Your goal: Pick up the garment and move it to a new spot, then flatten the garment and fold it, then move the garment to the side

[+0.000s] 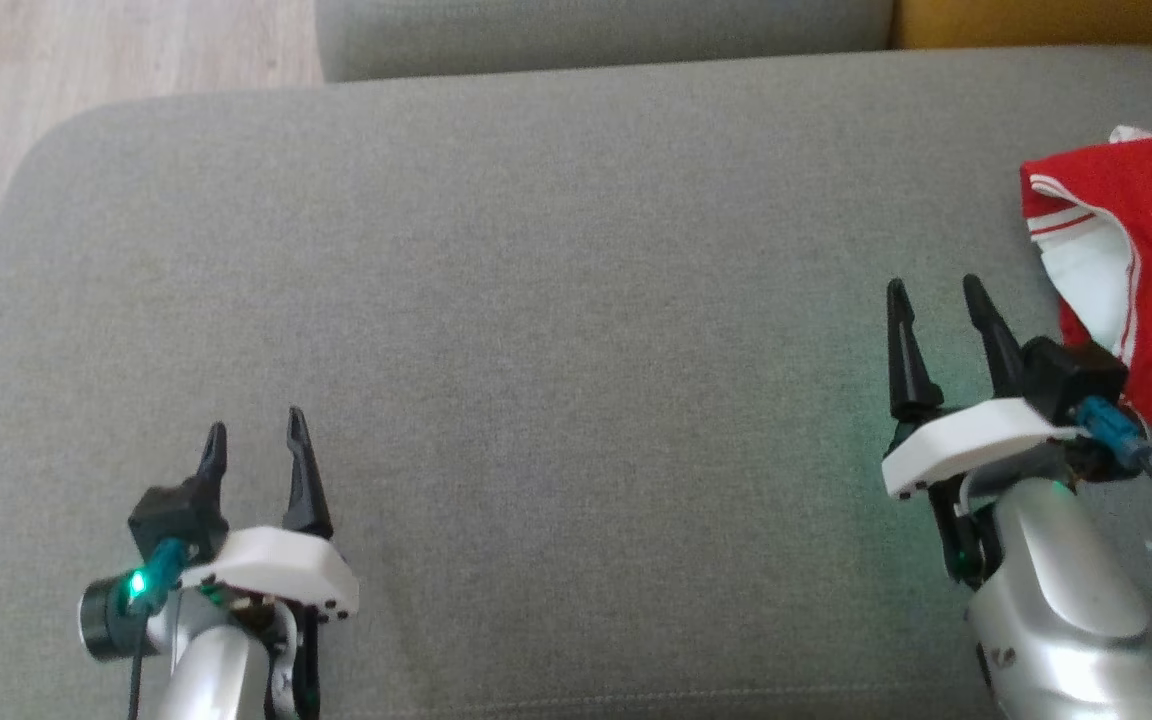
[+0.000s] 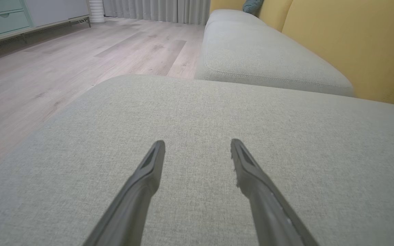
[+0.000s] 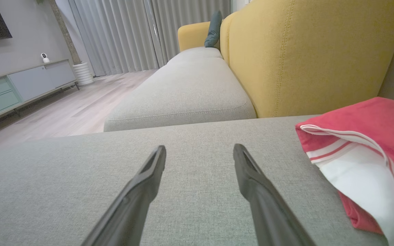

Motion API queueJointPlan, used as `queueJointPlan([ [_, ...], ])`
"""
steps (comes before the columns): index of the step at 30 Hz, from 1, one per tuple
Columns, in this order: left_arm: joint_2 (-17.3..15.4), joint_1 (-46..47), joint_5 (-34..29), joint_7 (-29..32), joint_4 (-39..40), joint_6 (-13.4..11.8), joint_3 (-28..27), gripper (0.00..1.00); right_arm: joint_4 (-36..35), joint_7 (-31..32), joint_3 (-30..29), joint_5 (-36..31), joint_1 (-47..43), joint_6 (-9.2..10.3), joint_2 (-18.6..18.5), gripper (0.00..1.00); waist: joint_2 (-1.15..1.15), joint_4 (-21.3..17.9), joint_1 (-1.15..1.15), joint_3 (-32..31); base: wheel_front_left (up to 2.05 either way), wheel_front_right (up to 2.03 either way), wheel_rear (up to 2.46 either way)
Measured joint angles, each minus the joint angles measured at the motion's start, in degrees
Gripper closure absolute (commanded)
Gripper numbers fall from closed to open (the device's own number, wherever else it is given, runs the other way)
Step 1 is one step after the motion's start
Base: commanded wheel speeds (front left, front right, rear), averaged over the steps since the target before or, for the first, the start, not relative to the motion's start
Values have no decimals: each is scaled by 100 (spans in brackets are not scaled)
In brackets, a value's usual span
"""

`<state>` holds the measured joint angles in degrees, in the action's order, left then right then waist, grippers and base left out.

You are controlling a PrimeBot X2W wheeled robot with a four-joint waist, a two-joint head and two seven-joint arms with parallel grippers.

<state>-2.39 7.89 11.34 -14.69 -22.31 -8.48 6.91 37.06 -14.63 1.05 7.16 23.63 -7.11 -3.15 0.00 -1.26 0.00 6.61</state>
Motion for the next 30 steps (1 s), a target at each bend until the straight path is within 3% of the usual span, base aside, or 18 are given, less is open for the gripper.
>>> queueJointPlan([
  [7, 1, -211, 35, 0, -7, 49, -43, 0, -21, 0, 105, 100, -198, 0, 0, 0, 0, -10, 0, -216, 0, 0, 0],
  [11, 1, -211, 132, 0, 145, 222, -53, 0, -41, 0, 164, 135, -199, 0, 0, 0, 0, -57, 0, -196, 0, 0, 0],
  [12, 2, -210, 157, 0, 149, 241, -48, 100, -21, 0, 164, 134, -202, 0, 2, 100, 0, -62, 0, -188, 0, 0, 0],
  [18, 55, -497, 238, 59, -272, 245, -26, 100, 385, 59, 162, 201, -673, 1, 52, 100, 0, -60, 0, -198, 0, 0, 0],
  [30, 56, -520, 1002, 253, -201, 378, -70, 100, 151, 246, 58, 1007, -725, 1, 54, 100, 0, -41, 0, -242, 0, 0, 0],
])
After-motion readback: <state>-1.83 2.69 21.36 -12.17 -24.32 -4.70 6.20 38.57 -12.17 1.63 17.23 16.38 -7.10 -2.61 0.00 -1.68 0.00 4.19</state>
